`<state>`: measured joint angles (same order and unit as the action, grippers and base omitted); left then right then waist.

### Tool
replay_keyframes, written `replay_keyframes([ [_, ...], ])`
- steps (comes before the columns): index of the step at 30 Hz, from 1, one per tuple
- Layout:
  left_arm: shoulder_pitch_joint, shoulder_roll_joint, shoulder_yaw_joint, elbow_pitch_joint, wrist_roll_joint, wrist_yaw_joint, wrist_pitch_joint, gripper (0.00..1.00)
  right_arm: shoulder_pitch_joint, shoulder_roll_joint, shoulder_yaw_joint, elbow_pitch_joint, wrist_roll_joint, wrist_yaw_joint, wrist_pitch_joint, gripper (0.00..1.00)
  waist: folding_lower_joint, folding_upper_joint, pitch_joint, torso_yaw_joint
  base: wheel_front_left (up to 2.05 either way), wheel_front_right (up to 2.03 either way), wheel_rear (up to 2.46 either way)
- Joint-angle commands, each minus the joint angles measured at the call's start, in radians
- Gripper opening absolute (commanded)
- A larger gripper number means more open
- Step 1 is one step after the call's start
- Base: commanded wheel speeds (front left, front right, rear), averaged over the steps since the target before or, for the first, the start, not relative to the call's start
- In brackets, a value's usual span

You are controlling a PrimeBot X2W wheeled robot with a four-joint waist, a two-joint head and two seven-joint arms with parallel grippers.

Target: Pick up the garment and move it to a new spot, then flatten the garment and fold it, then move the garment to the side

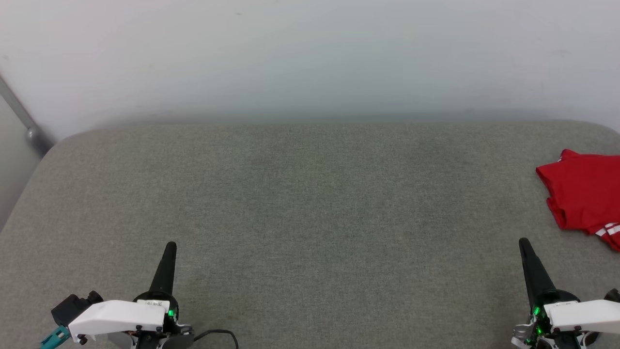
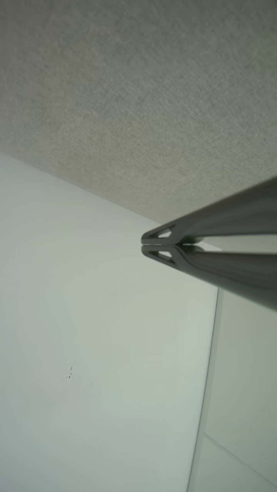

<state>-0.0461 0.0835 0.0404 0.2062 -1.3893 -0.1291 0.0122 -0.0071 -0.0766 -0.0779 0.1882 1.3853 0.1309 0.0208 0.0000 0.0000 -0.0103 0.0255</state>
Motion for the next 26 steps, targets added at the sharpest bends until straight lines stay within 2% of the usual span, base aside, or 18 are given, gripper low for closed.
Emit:
replay_keyframes([
  [1, -0.019, 0.002, 0.005, 0.001, -0.021, -0.002, 0.006, 0.00, -0.029, -0.003, 0.000, 0.000, 0.022, 0.000, 0.007, 0.00, 0.0000, 0.0000, 0.001, -0.001, 0.00, 0.00, 0.00],
  [26, -0.058, -0.004, 0.029, 0.032, -0.213, -0.002, 0.059, 0.00, -0.092, 0.004, -0.005, 0.048, 0.211, 0.000, 0.060, 0.00, 0.0000, 0.0000, 0.011, -0.020, 0.00, 0.00, 0.00],
])
